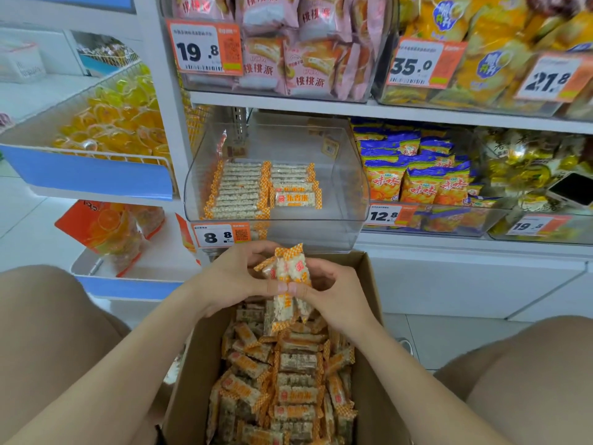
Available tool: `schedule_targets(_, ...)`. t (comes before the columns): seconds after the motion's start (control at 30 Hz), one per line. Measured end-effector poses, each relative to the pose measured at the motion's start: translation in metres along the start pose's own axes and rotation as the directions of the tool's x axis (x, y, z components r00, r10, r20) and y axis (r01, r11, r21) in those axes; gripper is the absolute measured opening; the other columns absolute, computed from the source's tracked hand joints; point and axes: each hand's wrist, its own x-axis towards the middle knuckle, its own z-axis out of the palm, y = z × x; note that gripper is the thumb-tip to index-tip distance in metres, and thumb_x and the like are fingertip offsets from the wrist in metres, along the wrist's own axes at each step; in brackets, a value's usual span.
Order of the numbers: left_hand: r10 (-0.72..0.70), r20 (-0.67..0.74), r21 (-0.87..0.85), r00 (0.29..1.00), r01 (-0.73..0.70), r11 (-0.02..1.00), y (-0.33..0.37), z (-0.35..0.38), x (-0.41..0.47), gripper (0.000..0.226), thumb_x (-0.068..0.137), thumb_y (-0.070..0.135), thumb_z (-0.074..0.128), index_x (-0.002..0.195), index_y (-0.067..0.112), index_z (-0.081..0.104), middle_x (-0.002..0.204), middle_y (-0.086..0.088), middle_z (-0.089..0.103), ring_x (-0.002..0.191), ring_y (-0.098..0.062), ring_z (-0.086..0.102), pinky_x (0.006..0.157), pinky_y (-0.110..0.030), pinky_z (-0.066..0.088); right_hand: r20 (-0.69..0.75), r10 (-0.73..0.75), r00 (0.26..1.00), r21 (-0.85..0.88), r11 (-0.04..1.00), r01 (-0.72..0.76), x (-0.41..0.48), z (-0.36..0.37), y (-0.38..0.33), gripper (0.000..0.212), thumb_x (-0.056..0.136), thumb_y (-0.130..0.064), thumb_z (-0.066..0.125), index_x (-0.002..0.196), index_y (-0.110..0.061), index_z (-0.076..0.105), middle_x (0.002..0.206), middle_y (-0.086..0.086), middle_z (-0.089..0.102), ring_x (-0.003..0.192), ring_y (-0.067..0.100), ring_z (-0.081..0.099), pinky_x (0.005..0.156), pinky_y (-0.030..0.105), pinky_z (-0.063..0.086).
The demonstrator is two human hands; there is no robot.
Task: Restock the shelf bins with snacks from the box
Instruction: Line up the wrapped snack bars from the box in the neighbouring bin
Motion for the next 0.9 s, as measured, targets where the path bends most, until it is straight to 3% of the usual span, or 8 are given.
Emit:
schedule_targets(0.1, 0.087, -0.082, 0.118, 0.993, -0.077, 0.99, 0.013, -0.001, -0.004, 0.054, 0.08, 0.026, 0.092, 0.123, 0.038, 0.062, 0.114, 0.02, 0.071, 0.11, 0.015, 0.06, 0.091, -0.016, 0.047, -0.015, -0.071, 0.997, -0.007, 0.997, 0.071, -0.005, 0.003, -0.013, 0.034, 0.092, -0.032, 0.081, 0.126, -0.03, 0.076, 0.116, -0.016, 0.077, 0.114, 0.006, 0.071, 0.1, 0.036, 0.057)
schedule_targets(0.23, 0.167, -0.187, 0.074, 0.968, -0.156, 0.985, 0.033, 0.001, -0.013, 0.055, 0.077, 0.027, 0.094, 0.121, 0.035, 0.063, 0.109, 0.019, 0.073, 0.101, 0.0, 0.07, 0.085, -0.014, 0.054, -0.048, -0.196, 0.98, -0.058, 0.98, 0.193, -0.011, 0.01, -0.038, 0.039, 0.099, -0.033, 0.067, 0.133, -0.049, 0.056, 0.121, -0.046, 0.062, 0.123, -0.014, 0.058, 0.1, 0.008, 0.044)
schedule_targets(0.37, 0.21, -0.108, -0.01, 0.972, -0.212, 0.977, 0.055, -0.01, -0.017, 0.063, 0.08, 0.015, 0.091, 0.132, 0.039, 0.063, 0.12, 0.008, 0.072, 0.108, -0.009, 0.071, 0.093, -0.029, 0.059, -0.066, -0.228, 0.971, -0.075, 0.972, 0.223, -0.002, 0.003, -0.052, 0.051, 0.1, -0.04, 0.066, 0.149, -0.03, 0.056, 0.133, -0.025, 0.067, 0.126, -0.006, 0.06, 0.105, 0.02, 0.05)
schedule_targets(0.47, 0.173, -0.097, -0.046, 0.98, -0.178, 0.983, 0.072, -0.021, -0.014, 0.052, 0.083, 0.034, 0.088, 0.128, 0.047, 0.066, 0.132, 0.008, 0.065, 0.113, -0.002, 0.066, 0.101, -0.037, 0.056, -0.058, -0.271, 0.961, -0.173, 0.951, 0.258, 0.013, -0.007, -0.064, 0.057, 0.092, -0.04, 0.078, 0.145, -0.028, 0.063, 0.137, -0.021, 0.066, 0.128, -0.008, 0.057, 0.108, 0.019, 0.047)
schedule_targets(0.6, 0.274, -0.183, 0.053, 0.944, -0.268, 0.962, 0.087, -0.028, 0.005, 0.037, 0.085, 0.04, 0.084, 0.119, 0.037, 0.07, 0.117, 0.008, 0.073, 0.111, -0.016, 0.069, 0.1, -0.054, 0.055, 0.04, -0.361, 0.932, -0.421, 0.839, 0.343, 0.04, -0.018, -0.077, 0.062, 0.093, -0.052, 0.074, 0.146, -0.024, 0.058, 0.139, -0.019, 0.058, 0.128, -0.006, 0.051, 0.107, 0.022, 0.045)
schedule_targets(0.73, 0.355, -0.209, 0.066, 0.911, -0.349, 0.935, 0.1, -0.042, 0.027, 0.029, 0.092, 0.02, 0.08, 0.118, 0.027, 0.07, 0.11, 0.004, 0.075, 0.102, -0.018, 0.072, 0.096, -0.048, 0.058, 0.256, -0.286, 0.923, -0.556, 0.738, 0.382, 0.075, -0.037, -0.096, 0.065, 0.105, -0.06, 0.049, 0.159, -0.029, 0.031, 0.143, -0.013, 0.057, 0.124, 0.007, 0.056, 0.108, 0.044, 0.044)
schedule_targets(0.83, 0.376, -0.224, 0.039, 0.899, -0.377, 0.926, 0.098, -0.052, 0.047, 0.025, 0.095, 0.016, 0.076, 0.118, 0.022, 0.068, 0.108, 0.001, 0.075, 0.099, -0.022, 0.072, 0.093, -0.045, 0.059, 0.333, -0.224, 0.916, -0.586, 0.712, 0.387, 0.106, -0.048, -0.11, 0.065, 0.1, -0.051, 0.06, 0.156, -0.03, 0.035, 0.125, -0.016, 0.065, 0.109, 0.007, 0.063, 0.104, 0.049, 0.048)
schedule_targets(0.9, 0.371, -0.209, -0.003, 0.905, -0.38, 0.925, 0.092, -0.059, 0.061, 0.025, 0.097, 0.018, 0.074, 0.121, 0.023, 0.067, 0.11, -0.001, 0.073, 0.102, -0.025, 0.071, 0.095, -0.048, 0.058, 0.343, -0.157, 0.926, -0.544, 0.77, 0.332, 0.129, -0.054, -0.114, 0.075, 0.095, -0.045, 0.072, 0.159, -0.024, 0.037, 0.135, -0.01, 0.065, 0.119, 0.007, 0.063, 0.107, 0.041, 0.05)
